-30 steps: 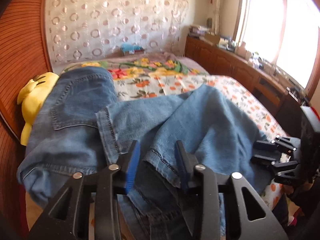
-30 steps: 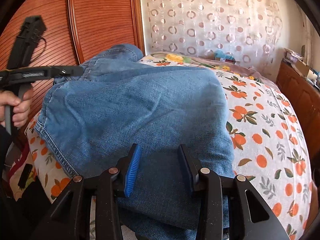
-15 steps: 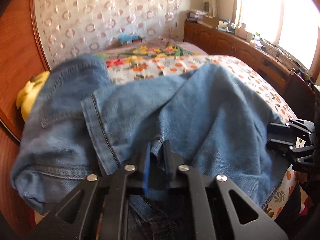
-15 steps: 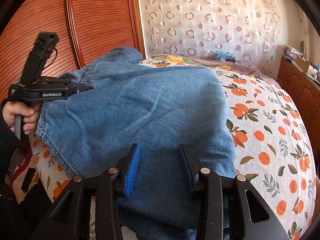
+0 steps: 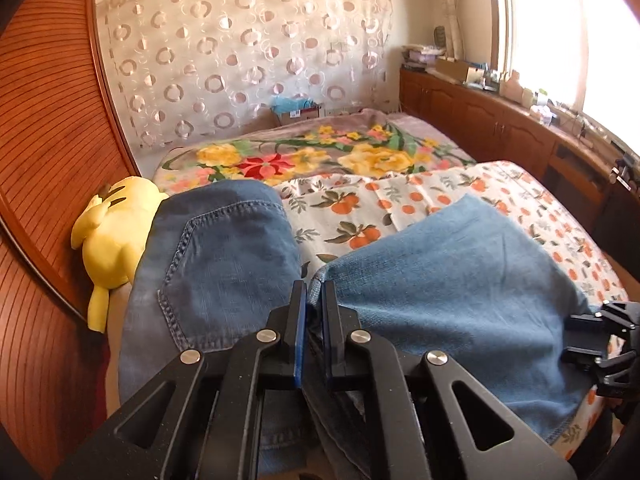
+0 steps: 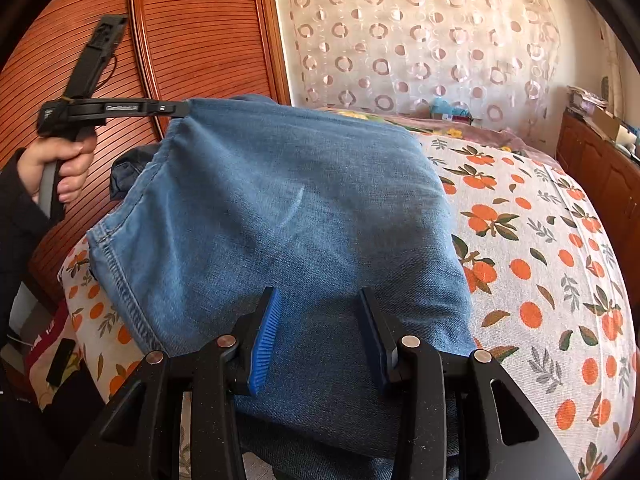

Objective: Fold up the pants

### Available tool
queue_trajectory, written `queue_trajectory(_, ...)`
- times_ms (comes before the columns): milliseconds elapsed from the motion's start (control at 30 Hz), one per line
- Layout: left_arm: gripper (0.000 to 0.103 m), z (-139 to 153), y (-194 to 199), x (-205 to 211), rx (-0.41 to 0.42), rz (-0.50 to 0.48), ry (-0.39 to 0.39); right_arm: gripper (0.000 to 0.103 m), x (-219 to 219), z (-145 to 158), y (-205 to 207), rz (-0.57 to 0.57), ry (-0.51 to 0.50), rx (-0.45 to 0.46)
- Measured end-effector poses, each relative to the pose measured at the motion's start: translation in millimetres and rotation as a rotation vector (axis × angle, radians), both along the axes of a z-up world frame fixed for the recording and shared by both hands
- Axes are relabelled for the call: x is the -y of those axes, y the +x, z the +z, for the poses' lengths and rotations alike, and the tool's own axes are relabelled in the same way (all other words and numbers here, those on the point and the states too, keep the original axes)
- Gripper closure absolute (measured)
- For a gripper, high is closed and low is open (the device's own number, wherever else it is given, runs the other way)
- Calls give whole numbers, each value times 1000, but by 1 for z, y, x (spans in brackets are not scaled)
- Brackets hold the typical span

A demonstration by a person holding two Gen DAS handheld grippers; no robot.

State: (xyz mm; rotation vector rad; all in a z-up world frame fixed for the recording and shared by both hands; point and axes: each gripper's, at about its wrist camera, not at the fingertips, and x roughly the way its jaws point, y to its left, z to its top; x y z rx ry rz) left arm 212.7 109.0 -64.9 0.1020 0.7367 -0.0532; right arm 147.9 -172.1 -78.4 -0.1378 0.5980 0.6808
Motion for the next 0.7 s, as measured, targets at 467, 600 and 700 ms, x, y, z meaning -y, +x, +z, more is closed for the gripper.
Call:
queue_trajectory(467,59,-24,-57,13,-20,22,-81,62,-3,0,-1,-3,0,2)
queue_trajectory(600,59,-34,-88,29,-29,-8,-115,62,-4,0,-2,-3,-2,1)
queue_trajectory(700,59,-40,-107,40,-34,-31,-135,62,-4,0,-2,-2,-3,2)
